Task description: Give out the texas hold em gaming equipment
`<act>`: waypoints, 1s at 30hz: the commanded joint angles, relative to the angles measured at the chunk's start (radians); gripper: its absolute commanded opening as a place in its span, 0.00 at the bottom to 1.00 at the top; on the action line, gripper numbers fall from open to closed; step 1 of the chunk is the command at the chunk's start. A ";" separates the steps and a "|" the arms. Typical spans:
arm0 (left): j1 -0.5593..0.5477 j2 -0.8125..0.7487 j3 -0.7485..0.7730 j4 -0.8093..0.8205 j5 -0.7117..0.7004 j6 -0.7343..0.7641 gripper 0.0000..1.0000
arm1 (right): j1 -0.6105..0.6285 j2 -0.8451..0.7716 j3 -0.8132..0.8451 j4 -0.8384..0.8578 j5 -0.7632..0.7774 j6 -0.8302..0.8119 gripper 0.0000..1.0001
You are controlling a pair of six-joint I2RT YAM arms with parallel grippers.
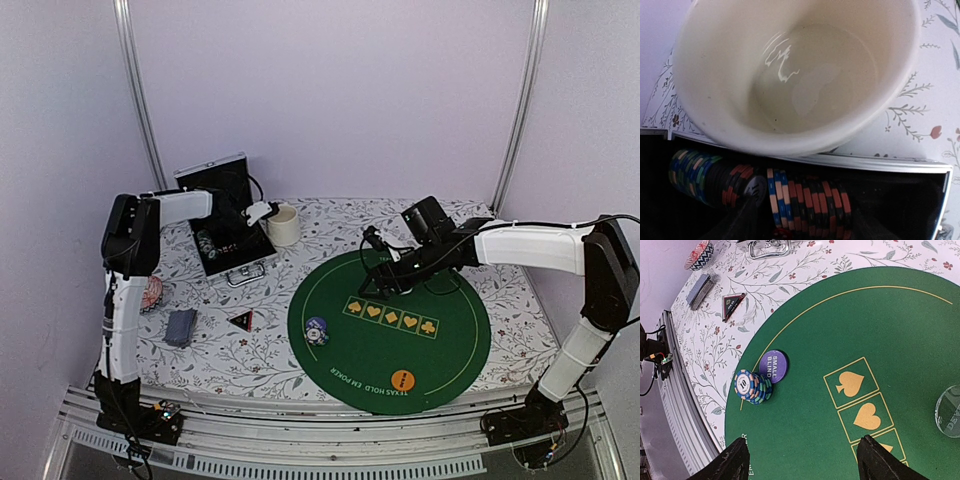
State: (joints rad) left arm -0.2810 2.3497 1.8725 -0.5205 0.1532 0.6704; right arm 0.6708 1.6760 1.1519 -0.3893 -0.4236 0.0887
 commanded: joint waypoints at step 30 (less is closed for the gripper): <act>-0.077 -0.643 -0.261 -0.016 0.192 -0.535 0.00 | -0.009 -0.164 0.099 -0.223 0.167 -0.019 0.76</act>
State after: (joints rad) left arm -0.2832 1.8629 1.7000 -0.6384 0.2588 0.3378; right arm 0.6704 1.5814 1.1835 -0.5121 -0.3614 0.0887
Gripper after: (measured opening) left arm 0.354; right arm 0.756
